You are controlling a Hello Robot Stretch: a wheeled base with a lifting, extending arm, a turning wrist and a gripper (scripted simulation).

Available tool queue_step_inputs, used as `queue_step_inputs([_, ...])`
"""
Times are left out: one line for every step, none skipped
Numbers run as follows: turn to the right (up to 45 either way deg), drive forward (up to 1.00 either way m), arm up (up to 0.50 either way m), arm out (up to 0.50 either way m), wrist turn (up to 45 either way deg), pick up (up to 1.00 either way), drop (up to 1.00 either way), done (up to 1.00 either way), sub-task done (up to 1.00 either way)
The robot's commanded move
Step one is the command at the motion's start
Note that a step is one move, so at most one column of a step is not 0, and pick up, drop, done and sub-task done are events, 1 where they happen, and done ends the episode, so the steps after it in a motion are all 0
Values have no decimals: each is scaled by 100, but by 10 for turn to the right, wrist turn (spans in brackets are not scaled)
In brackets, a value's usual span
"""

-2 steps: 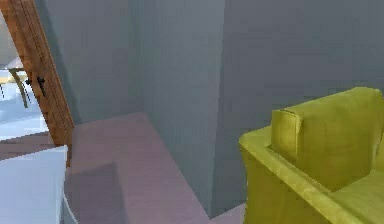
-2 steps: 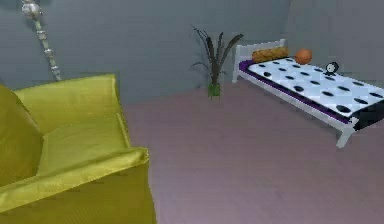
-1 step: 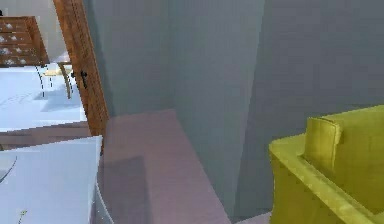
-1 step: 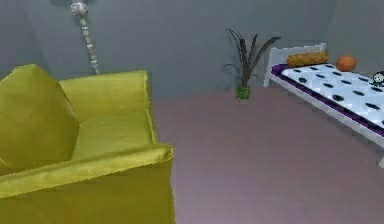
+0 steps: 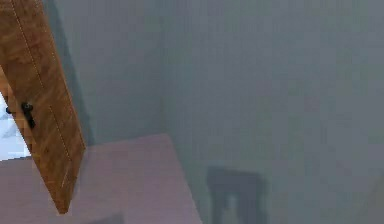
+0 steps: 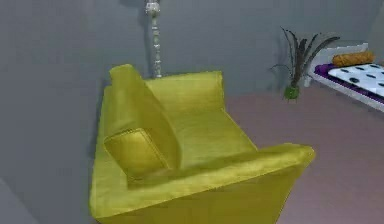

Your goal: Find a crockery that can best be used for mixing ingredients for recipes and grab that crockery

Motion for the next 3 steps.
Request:
queue_step_inputs([-450, 0, 0, 0, 0, 0, 0, 0, 0])
queue_step_inputs([-450, 0, 0, 0, 0, 0, 0, 0, 0])
queue_step_inputs([-450, 0, 0, 0, 0, 0, 0, 0, 0])
